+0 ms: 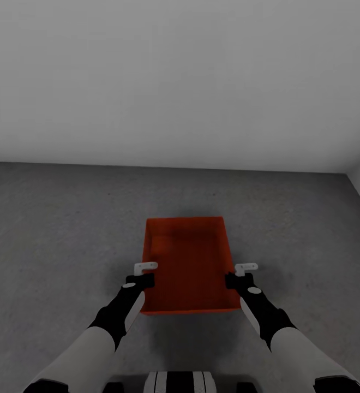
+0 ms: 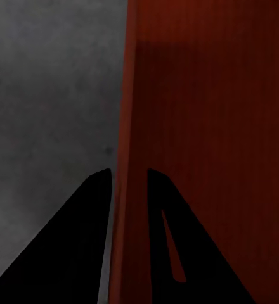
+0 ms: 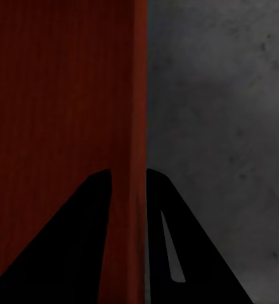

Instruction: Move the two storage containers from the living room to the garage. In the garage, place one container on the floor and stack the other container on top of it (either order is fine).

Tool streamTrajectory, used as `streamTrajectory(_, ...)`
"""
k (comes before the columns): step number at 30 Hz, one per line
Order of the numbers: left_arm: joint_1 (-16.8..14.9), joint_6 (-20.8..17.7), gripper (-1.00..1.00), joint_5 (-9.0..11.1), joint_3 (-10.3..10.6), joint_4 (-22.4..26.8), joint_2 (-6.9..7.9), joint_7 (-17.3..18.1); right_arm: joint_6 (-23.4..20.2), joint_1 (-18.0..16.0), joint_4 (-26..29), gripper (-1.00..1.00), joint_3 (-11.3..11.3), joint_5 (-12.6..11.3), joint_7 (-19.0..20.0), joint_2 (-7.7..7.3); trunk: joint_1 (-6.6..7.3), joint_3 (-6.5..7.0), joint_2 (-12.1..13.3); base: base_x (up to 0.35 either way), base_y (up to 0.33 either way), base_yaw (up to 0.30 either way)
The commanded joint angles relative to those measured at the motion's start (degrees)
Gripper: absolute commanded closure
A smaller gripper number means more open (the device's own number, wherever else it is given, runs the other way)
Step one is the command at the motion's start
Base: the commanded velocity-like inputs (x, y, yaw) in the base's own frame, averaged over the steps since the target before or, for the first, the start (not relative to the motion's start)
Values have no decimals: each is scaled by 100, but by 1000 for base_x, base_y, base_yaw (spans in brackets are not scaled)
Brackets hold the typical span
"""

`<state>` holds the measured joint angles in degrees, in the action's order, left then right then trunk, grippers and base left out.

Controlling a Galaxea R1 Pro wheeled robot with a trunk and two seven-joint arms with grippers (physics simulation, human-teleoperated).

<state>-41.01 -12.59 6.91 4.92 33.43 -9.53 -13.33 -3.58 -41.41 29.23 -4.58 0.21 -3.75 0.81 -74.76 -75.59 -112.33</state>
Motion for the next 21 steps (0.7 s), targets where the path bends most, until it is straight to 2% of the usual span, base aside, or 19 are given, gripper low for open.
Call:
streamTrajectory(1, -3, 72, 100, 381, -35, 421, 12, -99, -38, 1, 4, 100, -17, -65, -99, -11, -22, -22, -43, 0, 0, 0)
streamTrajectory(21, -3, 72, 100, 381, -35, 416, 12, -99, -38, 1, 4, 100, -17, -63, -99, -11, -461, -381, -845, 0, 0, 0)
